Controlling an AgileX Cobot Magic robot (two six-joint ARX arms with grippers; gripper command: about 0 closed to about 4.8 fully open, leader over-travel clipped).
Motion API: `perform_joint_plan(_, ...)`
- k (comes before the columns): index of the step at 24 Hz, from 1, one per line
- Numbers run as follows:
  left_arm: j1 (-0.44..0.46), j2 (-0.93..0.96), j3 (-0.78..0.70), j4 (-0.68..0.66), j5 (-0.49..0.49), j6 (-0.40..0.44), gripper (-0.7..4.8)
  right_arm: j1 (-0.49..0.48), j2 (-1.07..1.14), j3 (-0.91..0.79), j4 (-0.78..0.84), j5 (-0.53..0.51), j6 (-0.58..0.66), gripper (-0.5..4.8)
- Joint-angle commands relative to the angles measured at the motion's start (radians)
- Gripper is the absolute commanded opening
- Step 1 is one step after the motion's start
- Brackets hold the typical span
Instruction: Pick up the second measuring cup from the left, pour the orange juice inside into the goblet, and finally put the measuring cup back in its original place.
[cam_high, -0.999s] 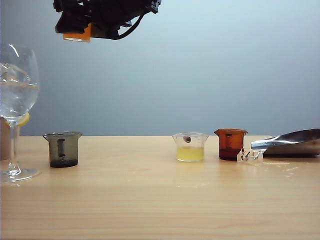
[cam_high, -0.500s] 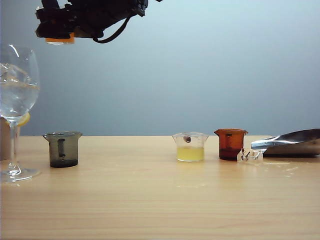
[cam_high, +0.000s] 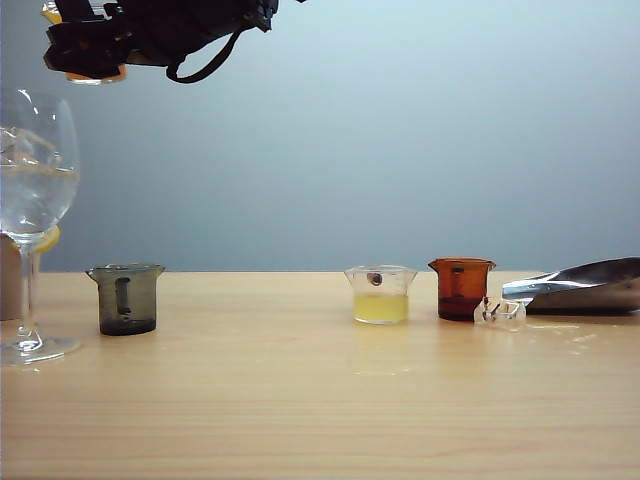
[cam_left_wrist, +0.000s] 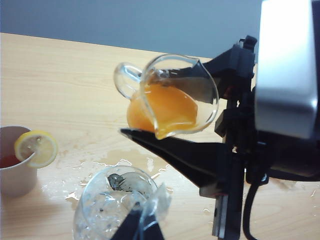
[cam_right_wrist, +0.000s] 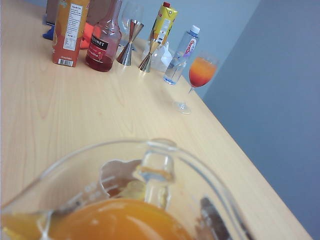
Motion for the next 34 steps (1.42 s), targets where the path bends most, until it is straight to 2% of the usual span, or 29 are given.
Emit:
perform_joint_plan(1,0.0,-0.001,0.006,0.008,-0.002,0.001,-0.06,0.005,0.002,0.007,0.05,0.006,-0.042,-0.01)
perform_joint_plan(6,0.0,-0.002,0.006,0.003,-0.002,0.001,-0.06,0.011,0.013,0.007,0.08,0.007,-0.072,-0.01)
perform_joint_plan(16,0.0,-0.003,0.006,-0.005,-0.002,0.001,-0.06,0.024,0.014,0.007,0.08,0.01,-0.211,-0.01)
perform_joint_plan(34,0.0,-0.005,0.006,-0.033,0.002,0.001,-0.06,0.026,0.014,0.007,0.081,0.042,-0.324,-0.01)
